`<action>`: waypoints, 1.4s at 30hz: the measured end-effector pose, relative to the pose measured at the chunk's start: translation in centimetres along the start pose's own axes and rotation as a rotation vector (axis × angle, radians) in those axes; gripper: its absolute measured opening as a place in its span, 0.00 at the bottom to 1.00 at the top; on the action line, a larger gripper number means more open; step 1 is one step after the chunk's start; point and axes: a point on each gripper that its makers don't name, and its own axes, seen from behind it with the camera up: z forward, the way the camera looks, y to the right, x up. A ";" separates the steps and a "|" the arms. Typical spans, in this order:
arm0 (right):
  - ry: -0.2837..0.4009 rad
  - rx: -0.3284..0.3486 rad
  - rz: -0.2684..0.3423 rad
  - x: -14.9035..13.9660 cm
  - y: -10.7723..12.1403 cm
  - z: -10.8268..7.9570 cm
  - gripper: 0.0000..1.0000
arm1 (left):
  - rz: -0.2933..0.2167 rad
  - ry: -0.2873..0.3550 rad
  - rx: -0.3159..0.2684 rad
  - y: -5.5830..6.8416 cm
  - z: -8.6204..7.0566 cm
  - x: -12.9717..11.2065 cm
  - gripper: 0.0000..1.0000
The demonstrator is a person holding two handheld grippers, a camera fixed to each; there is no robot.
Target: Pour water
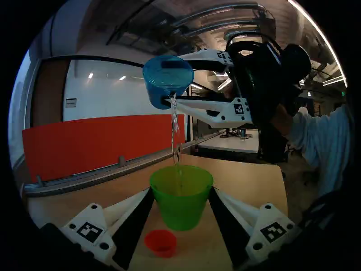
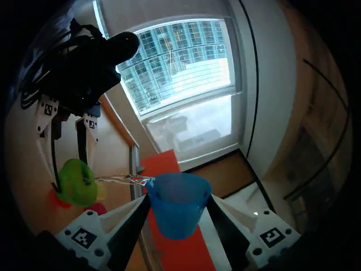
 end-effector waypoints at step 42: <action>-0.002 -0.040 -0.171 0.6 1.3 0.0 0.89 | 0.002 0.001 0.001 0.2 0.1 0.2 0.85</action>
